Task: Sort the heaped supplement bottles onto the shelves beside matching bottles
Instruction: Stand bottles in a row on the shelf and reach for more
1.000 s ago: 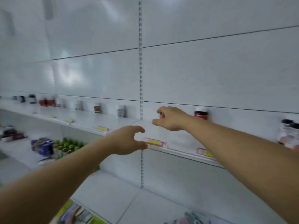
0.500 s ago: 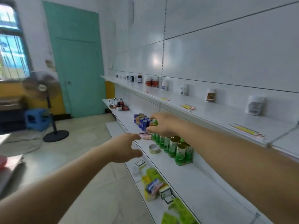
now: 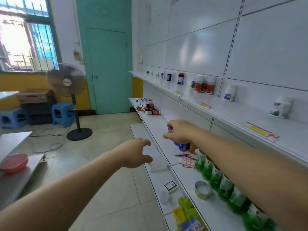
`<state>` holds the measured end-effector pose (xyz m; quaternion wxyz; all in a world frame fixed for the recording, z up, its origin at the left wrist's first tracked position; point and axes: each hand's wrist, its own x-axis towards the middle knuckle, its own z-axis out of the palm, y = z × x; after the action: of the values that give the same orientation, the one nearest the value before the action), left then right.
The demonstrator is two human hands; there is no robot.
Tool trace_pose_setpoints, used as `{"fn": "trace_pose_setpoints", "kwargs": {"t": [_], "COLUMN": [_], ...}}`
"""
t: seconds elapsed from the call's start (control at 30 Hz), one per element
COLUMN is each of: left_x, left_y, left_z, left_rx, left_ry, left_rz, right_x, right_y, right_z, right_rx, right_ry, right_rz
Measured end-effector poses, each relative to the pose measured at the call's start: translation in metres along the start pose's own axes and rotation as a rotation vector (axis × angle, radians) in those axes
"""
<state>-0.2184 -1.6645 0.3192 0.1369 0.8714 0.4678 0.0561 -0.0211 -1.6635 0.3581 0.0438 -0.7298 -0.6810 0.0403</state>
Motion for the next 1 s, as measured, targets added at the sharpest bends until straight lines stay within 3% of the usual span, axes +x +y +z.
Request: {"fn": "trace_pose_setpoints", "kwargs": {"t": [0.4, 1.0], "left_x": [0.280, 0.726], "left_y": [-0.221, -0.441], "left_z": [-0.060, -0.092], "left_rx": [-0.003, -0.104], "left_ry": [-0.078, -0.160], "left_rz": [0.080, 0.062], "right_x": [0.335, 0.827], "right_y": [-0.065, -0.016], "right_z": [0.022, 0.063], "right_rx": [0.047, 0.187], "right_ry": [-0.008, 0.004], "right_rz": [0.059, 0.200]}}
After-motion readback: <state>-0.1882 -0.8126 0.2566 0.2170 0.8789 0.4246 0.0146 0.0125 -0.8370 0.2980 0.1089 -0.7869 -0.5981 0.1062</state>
